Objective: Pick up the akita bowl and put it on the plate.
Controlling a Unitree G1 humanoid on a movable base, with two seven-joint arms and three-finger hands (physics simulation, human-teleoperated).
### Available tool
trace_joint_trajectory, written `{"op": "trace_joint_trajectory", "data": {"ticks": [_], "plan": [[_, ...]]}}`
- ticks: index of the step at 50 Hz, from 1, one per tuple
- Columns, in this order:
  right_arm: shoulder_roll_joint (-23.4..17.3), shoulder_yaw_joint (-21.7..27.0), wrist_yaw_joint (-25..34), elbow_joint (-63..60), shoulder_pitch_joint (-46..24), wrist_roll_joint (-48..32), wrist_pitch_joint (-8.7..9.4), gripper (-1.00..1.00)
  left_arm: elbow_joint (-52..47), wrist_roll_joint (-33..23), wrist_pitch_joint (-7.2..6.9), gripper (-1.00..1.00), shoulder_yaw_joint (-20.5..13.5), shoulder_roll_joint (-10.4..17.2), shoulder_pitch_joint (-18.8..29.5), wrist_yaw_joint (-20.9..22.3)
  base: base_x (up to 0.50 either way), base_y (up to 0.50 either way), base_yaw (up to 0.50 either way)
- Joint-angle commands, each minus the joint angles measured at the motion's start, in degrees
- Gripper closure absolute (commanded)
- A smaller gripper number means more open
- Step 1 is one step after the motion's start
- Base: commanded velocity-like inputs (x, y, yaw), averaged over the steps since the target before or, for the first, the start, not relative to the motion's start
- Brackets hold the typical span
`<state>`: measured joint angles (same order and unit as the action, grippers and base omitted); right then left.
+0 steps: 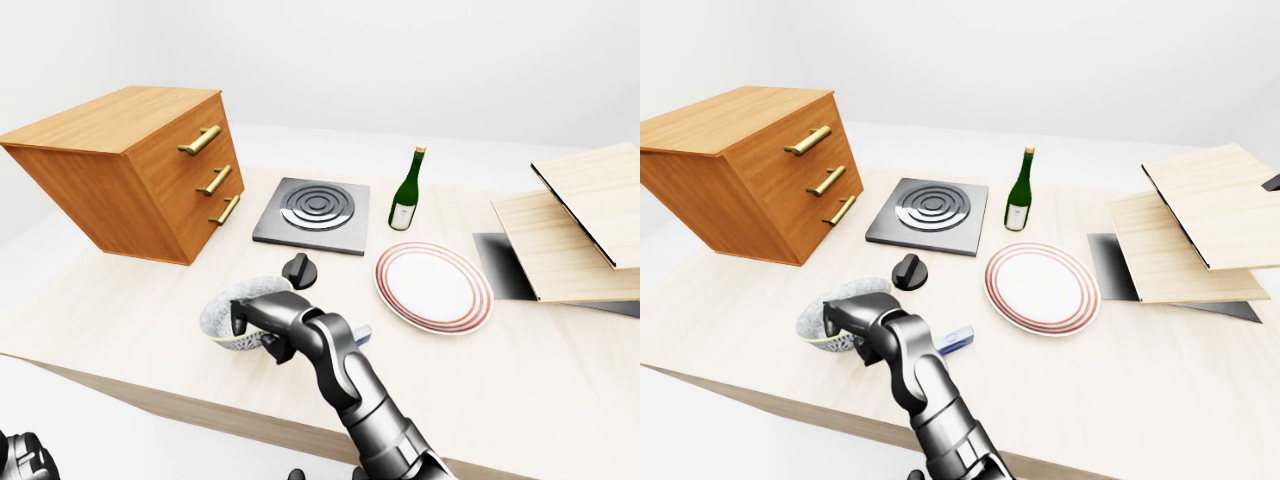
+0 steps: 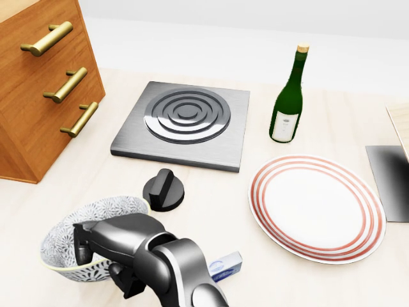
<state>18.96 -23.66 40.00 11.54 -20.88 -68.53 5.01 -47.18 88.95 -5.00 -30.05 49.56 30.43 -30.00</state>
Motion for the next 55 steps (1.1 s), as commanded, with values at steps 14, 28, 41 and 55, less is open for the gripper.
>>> {"op": "trace_joint_trajectory", "data": {"ticks": [14,28,41,55], "plan": [[1.04,2.98,-8.33,-3.06,-7.7,-3.18,-0.01,1.0,-1.01,-0.54,0.0,-0.98,0.46,-0.98,-0.69,0.0,0.0,0.0,0.0],[-1.87,8.39,-14.4,-1.52,-15.91,-4.81,-0.01,1.0,-0.64,0.32,0.0,-0.97,-0.09,-0.13,-0.32,0.0,0.0,0.0,0.0],[-8.43,13.58,-13.33,-2.35,-25.57,-5.45,-0.01,1.0,-0.76,0.31,0.0,-0.97,-0.12,0.03,-0.2,0.0,0.0,0.0,0.0],[-13.75,16.63,-11.08,-6.7,-23.19,-6.33,-0.01,1.0,-0.39,1.01,0.0,-0.98,-0.58,1.07,0.24,0.0,0.0,0.0,0.0]]}}
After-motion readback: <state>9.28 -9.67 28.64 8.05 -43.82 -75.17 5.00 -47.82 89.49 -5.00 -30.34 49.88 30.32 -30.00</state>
